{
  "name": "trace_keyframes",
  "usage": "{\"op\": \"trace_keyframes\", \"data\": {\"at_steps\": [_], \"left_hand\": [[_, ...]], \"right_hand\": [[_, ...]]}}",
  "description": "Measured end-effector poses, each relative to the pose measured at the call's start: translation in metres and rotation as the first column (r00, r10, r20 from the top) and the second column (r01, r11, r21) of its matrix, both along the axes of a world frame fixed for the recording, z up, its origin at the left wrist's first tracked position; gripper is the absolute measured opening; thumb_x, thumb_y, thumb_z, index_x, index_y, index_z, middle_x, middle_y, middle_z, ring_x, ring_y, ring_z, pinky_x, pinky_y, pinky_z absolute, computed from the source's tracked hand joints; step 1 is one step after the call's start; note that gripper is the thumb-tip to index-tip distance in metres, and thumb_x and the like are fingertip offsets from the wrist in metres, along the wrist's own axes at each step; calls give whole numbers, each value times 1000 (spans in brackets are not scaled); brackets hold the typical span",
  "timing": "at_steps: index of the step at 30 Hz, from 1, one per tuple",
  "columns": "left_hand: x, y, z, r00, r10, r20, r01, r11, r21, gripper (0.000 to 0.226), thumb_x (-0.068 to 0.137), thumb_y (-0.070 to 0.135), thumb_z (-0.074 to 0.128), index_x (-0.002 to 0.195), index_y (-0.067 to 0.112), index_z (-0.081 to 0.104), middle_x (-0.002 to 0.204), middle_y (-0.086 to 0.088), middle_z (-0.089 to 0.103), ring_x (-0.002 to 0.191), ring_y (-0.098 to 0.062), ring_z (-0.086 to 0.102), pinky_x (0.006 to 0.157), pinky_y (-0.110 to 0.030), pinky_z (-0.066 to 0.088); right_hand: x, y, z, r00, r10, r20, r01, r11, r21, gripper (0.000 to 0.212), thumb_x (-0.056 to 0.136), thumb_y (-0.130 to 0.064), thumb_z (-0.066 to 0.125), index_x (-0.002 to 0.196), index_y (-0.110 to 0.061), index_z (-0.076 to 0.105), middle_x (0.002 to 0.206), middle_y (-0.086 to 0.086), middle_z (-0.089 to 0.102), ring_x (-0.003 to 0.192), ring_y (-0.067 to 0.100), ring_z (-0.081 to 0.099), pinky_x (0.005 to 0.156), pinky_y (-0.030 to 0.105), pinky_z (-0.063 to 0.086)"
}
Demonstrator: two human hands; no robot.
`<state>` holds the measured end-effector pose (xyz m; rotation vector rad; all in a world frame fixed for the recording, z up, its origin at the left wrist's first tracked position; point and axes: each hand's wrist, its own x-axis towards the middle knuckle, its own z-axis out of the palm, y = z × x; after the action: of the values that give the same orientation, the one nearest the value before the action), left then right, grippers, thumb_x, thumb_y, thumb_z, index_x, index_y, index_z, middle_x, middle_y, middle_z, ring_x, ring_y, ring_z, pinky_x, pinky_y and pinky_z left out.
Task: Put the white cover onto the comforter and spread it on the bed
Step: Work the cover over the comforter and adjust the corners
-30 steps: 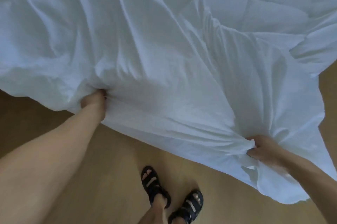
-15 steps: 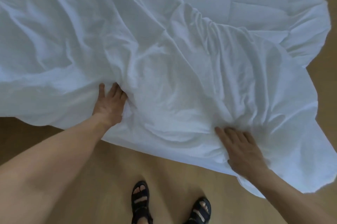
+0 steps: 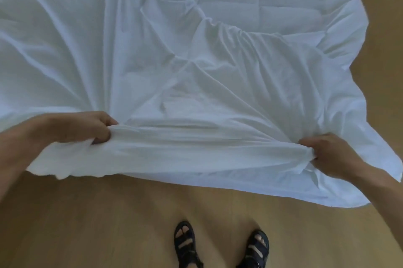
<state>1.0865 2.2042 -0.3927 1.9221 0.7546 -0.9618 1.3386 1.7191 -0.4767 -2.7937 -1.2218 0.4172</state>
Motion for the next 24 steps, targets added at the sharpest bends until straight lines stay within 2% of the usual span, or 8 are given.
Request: {"op": "trace_keyframes", "data": {"at_steps": [3,5,7,9,13,17,20,24], "left_hand": [[2,32,-6,986,128,-111,-127,992,15,45,36,13,60,76,-7,69,71,-22,60,66,-31,56,62,-36,45],[15,19,-42,967,-114,-227,163,964,208,14,51,17,63,61,7,64,71,-13,59,65,-25,53,63,-35,41],[17,-7,-100,877,-395,-273,474,804,359,18,79,18,58,88,13,72,96,-7,67,86,-23,62,75,-30,46],[10,-38,-131,819,-511,-262,573,692,440,32,90,31,52,114,14,66,118,-5,65,108,-24,61,83,-27,45],[3,-58,-144,822,-560,-104,513,648,563,65,82,55,46,132,14,45,124,-4,57,112,-25,57,87,-31,44],[37,-72,-140,753,-524,398,241,783,573,94,71,73,52,151,30,27,155,-2,29,142,-25,27,115,-39,29],[72,-89,-152,703,-651,287,384,686,618,96,70,85,40,152,37,26,163,1,21,150,-25,15,120,-47,24],[83,-98,-170,700,-659,276,380,671,637,50,92,59,50,130,31,62,145,7,51,135,-20,42,108,-38,39]], "right_hand": [[-2,-16,0,995,47,87,-44,998,-39,45,43,12,79,65,-26,67,56,-14,59,51,22,60,65,25,35],[-8,-30,-17,992,24,125,-8,992,-122,47,35,12,79,65,-22,70,57,-9,63,51,24,63,69,32,38],[-18,-35,-36,990,41,135,-8,972,-236,51,33,11,79,74,-19,75,65,-5,68,57,26,66,74,34,34],[-24,-25,-45,995,41,86,-2,912,-410,59,56,-2,77,110,-25,73,102,-4,72,92,23,69,89,34,35],[-28,1,-38,964,-70,-256,-77,850,-522,95,81,-41,67,157,-33,11,161,-10,21,146,15,27,114,31,27],[-48,61,-37,993,82,-90,-83,997,-10,77,87,-55,60,153,-26,33,154,-4,38,140,21,38,109,40,36],[-57,103,-60,992,97,85,-109,981,158,65,82,-44,75,138,-18,56,131,9,60,118,32,55,89,47,49],[-51,126,-70,978,194,82,-205,966,157,11,87,-20,74,92,-11,76,81,9,67,76,36,65,67,36,41]]}}
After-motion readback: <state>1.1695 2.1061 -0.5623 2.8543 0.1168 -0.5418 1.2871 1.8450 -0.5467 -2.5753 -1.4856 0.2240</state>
